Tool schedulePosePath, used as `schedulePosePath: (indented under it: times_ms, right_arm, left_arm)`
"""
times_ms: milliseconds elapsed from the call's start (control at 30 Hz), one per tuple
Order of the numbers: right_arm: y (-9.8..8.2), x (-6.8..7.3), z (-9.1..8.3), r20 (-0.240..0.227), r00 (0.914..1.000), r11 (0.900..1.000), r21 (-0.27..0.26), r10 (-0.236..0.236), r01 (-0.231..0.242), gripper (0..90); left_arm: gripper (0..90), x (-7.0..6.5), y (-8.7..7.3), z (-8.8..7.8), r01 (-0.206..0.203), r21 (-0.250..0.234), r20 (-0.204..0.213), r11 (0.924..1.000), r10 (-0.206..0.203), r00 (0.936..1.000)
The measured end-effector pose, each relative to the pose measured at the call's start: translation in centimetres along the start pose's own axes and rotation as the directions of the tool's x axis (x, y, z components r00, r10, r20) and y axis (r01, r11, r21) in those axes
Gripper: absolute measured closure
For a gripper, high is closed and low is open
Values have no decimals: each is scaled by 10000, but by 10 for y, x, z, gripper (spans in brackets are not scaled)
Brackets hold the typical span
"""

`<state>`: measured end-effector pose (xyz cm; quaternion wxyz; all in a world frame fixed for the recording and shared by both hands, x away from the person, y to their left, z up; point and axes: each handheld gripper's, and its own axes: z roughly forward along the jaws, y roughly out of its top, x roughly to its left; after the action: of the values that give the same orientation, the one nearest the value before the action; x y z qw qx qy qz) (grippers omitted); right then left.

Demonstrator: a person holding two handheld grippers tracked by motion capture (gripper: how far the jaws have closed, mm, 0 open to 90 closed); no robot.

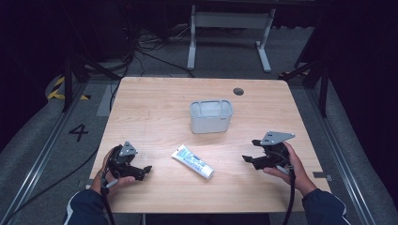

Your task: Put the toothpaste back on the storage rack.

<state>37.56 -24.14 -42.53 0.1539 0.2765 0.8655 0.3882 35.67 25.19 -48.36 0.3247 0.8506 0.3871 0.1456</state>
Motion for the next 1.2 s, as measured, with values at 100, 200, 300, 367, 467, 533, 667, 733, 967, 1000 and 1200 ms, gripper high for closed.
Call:
schedulePosePath:
  times_ms: [100,200,300,367,467,533,667,733,967,1000,1200]
  right_arm:
    - [14,8,8,-235,9996,9999,-84,-136,135,278]
    - [26,15,15,-501,9983,9995,-97,-313,308,285]
    - [37,23,25,-797,9952,9984,-58,-569,566,295]
    - [43,28,30,-977,9935,9983,-10,-576,578,297]
    - [51,34,39,-1157,9908,9975,63,-696,708,303]
    - [56,38,45,-1196,9893,9963,96,-839,857,304]
    - [65,48,57,-1556,9838,9956,147,-895,929,303]
    - [69,52,61,-1659,9816,9949,183,-948,991,303]
    - [82,67,78,-2010,9719,9905,373,-1222,1323,325]
    - [83,69,81,-2097,9698,9897,426,-1248,1365,325]
    - [90,79,96,-2310,9633,9856,658,-1369,1559,325]
  left_arm:
    - [2,0,0,0,2,-1,1,10000,-2,10000]
    - [2,0,0,0,-13,-6,-14,10000,13,10000]
    - [2,0,0,0,2,-2,4,10000,-2,10000]
    - [2,0,0,0,-2,0,1,10000,2,10000]
    - [2,0,0,0,3,-5,1,10000,-3,10000]
    - [2,0,0,0,-15,-4,-11,10000,15,10000]
    - [2,0,0,0,1,0,3,10000,-1,10000]
    - [2,0,0,0,-2,-1,2,10000,2,10000]
    - [2,0,0,0,-13,-3,-11,10000,13,10000]
    - [2,0,0,0,-16,-5,-13,10000,16,10000]
    - [2,0,0,0,-19,-3,-12,10000,19,10000]
